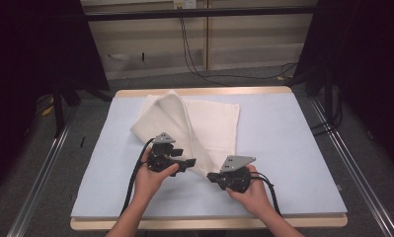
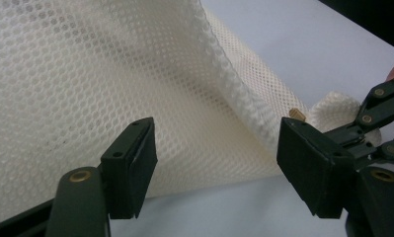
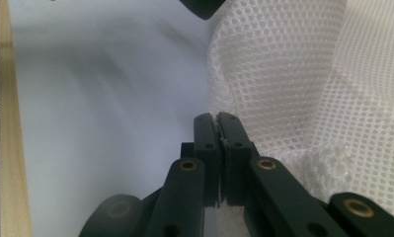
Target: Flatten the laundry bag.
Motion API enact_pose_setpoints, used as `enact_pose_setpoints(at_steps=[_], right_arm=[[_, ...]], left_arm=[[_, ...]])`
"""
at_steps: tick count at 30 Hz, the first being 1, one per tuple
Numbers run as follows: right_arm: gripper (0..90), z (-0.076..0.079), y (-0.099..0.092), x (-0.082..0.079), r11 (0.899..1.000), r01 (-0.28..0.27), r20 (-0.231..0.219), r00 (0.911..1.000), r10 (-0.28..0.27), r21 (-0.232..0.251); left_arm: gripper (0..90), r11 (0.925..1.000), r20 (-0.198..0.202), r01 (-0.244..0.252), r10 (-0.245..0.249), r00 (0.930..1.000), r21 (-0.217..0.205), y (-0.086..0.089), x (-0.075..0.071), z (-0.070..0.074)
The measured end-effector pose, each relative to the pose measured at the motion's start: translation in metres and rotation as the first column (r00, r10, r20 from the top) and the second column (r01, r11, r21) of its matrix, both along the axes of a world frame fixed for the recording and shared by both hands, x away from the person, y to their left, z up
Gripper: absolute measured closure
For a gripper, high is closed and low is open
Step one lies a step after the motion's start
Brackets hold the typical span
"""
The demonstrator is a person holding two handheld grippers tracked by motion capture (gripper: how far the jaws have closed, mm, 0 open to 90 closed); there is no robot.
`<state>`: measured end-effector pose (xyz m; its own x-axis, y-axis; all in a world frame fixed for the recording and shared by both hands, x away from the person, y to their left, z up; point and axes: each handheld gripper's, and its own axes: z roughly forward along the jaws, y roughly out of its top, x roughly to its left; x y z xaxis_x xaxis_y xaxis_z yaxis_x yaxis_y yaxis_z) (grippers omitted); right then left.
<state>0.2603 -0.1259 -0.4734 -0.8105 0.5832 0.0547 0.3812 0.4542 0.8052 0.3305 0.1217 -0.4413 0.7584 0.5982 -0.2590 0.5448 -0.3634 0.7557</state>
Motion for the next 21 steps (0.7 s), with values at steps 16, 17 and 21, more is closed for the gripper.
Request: enact_pose_setpoints(at_steps=[16, 17, 21], right_arm=[[88.3, -0.0014, 0.0035, -0.0009, 1.0, -0.016, 0.003, 0.9999, 0.016, -0.017], [88.3, -0.0014, 0.0035, -0.0009, 1.0, -0.016, 0.003, 0.9999, 0.016, -0.017], [88.3, -0.0015, 0.0035, -0.0008, 1.0, -0.017, 0.005, 0.9998, 0.018, -0.018]], left_arm=[[54.6, 1.0, 0.014, -0.006, 0.006, 0.9999, -0.003, -0.0056, 0.0028, -0.0048], [55.2, 1.0, 0.014, -0.006, 0.006, 0.9999, -0.003, -0.0056, 0.0028, -0.0048], [57.1, 1.0, 0.009, 0.001, 0.0, 1.0, -0.007, -0.0051, 0.0036, -0.0058]])
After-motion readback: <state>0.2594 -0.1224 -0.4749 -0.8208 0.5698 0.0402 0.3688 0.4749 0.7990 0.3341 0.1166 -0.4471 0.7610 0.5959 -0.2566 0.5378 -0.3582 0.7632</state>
